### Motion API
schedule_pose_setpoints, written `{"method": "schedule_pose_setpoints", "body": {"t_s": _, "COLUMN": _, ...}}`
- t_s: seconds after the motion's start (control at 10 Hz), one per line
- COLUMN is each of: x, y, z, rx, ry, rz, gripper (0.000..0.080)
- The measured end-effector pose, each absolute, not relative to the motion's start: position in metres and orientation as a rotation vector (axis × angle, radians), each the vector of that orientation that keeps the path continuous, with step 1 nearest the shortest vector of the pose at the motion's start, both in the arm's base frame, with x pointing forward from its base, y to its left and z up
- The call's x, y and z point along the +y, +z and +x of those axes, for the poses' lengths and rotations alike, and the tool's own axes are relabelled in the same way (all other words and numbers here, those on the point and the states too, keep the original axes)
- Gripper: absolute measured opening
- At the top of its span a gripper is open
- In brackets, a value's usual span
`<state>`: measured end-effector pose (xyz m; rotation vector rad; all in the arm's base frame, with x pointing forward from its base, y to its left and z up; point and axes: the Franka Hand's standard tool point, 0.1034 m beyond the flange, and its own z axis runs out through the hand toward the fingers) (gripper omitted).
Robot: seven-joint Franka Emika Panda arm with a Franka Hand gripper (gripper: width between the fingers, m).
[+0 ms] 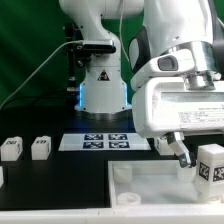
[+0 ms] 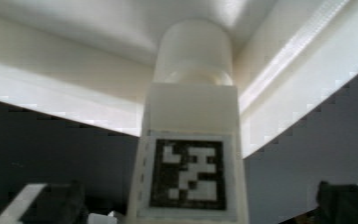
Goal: Assemble one leg
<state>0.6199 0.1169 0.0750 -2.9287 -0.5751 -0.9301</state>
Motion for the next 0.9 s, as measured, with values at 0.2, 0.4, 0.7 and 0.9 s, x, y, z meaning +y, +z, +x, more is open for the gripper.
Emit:
{"method": "schedule_pose_setpoints", "body": {"t_s": 0.2, "x": 0.117, "y": 0.075, "z": 0.62, "rx": -0.576, "ry": -0.93, "rz": -2.929, "gripper": 0.0649}}
{"method": "schedule_pose_setpoints", "body": {"t_s": 0.4, "x": 0.117, "y": 0.075, "z": 0.62, "rx": -0.576, "ry": -0.93, "rz": -2.929, "gripper": 0.0649}}
{"method": "schedule_pose_setpoints", "body": {"t_s": 0.7, "x": 0.118, "y": 0.076, "z": 0.616, "rx": -0.586, "ry": -0.767, "rz": -2.968, "gripper": 0.0649}}
{"method": "schedule_pose_setpoints", "body": {"t_s": 0.9, "x": 0.119, "y": 0.084, "z": 0.609, "rx": -0.569, "ry": -0.449, "rz": -3.023, "gripper": 0.0649}}
